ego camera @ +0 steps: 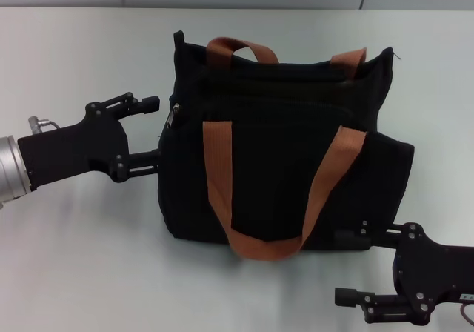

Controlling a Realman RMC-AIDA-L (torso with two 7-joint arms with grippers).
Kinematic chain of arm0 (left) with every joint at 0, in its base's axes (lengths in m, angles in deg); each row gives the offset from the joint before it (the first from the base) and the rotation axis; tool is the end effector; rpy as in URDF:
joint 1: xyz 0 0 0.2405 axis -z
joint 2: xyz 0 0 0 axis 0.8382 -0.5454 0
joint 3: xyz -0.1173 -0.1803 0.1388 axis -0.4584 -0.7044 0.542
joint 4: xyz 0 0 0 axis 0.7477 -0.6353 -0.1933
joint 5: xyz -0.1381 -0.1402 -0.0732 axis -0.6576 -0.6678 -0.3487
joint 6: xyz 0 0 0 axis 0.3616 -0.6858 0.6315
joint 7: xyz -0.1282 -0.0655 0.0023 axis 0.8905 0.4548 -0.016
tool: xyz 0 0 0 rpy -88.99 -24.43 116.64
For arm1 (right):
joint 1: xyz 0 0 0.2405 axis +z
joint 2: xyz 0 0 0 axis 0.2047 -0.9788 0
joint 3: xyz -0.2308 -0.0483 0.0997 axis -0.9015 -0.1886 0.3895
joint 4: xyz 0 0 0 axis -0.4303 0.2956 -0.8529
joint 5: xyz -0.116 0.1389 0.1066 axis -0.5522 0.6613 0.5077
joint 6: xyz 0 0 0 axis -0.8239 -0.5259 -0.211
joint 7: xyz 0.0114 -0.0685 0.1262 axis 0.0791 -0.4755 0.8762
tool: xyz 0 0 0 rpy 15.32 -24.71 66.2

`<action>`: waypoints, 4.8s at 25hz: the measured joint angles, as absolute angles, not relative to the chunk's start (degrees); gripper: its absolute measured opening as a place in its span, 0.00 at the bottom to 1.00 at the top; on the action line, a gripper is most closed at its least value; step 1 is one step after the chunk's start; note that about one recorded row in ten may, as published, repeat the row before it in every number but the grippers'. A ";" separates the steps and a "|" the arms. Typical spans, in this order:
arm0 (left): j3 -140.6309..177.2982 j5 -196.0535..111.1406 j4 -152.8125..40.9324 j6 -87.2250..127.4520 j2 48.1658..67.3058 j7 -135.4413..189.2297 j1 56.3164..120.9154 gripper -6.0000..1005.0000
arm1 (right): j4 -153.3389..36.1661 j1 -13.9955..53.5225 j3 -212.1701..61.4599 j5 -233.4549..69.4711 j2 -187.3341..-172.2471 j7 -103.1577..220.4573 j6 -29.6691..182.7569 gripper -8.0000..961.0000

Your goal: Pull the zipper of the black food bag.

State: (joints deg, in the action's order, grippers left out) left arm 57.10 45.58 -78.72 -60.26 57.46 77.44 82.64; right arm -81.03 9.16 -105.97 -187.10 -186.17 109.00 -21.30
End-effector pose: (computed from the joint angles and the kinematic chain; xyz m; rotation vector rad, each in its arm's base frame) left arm -0.2949 0.3063 0.0023 -2.5872 -0.2644 -0.7733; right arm 0.2915 0.2217 -0.0287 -2.9154 0.3661 0.9672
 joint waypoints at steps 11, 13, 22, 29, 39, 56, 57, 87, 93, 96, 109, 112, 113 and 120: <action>52.34 44.71 -78.79 -63.19 58.01 74.61 82.01 0.65 | -81.03 9.33 -105.86 -187.07 -186.17 109.01 -20.93 0.78; 52.16 44.70 -78.79 -64.55 57.91 74.44 81.88 0.59 | -81.03 9.40 -105.86 -187.06 -186.17 109.01 -20.92 0.78; 52.23 44.99 -78.79 -65.15 57.99 74.18 81.91 0.24 | -81.03 9.46 -105.80 -186.92 -186.17 109.01 -20.92 0.78; 52.45 45.16 -78.80 -65.35 56.72 75.49 81.48 0.02 | -81.03 9.45 -105.27 -186.89 -186.17 109.01 -20.94 0.78; 52.90 45.90 -78.78 -65.28 56.57 76.15 80.85 0.05 | -81.03 9.45 -105.25 -186.89 -186.17 109.48 -20.74 0.78; 52.94 50.04 -80.36 -59.40 58.42 75.42 84.93 0.69 | -81.03 9.45 -105.07 -186.90 -186.17 109.54 -20.70 0.78; 52.94 50.04 -80.52 -59.55 58.43 75.38 84.93 0.67 | -81.03 9.45 -105.02 -186.90 -186.17 109.54 -20.70 0.78; 49.18 48.43 -83.18 -68.47 58.62 74.99 82.34 0.08 | -77.20 12.84 -104.34 -179.29 -186.21 113.42 -28.17 0.78; 48.70 47.23 -83.34 -70.58 58.66 73.70 81.93 0.08 | -77.01 16.81 -104.33 -175.14 -186.24 127.13 -29.72 0.78; 48.61 47.21 -83.36 -70.87 58.72 73.26 81.86 0.08 | -76.96 18.23 -104.32 -172.24 -186.26 132.53 -30.02 0.78; 47.84 47.05 -90.03 -72.17 60.73 72.43 80.31 0.08 | -77.29 28.67 -105.70 -169.07 -186.35 153.30 -22.46 0.78; 47.84 46.86 -90.11 -72.29 60.75 71.87 80.33 0.08 | -77.39 30.19 -106.77 -169.08 -186.36 155.57 -20.52 0.78; 47.84 46.66 -90.12 -72.34 60.76 71.50 80.35 0.08 | -77.53 30.95 -107.48 -169.04 -186.35 156.80 -19.54 0.78; 47.84 46.08 -91.62 -72.43 60.77 70.30 80.41 0.08 | -78.99 35.13 -111.29 -168.95 -186.34 166.68 -15.72 0.78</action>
State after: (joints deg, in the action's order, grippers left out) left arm 47.84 46.08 -91.62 -72.43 60.77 70.30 80.41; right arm -78.99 35.13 -111.29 -168.95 -186.34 166.68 -15.72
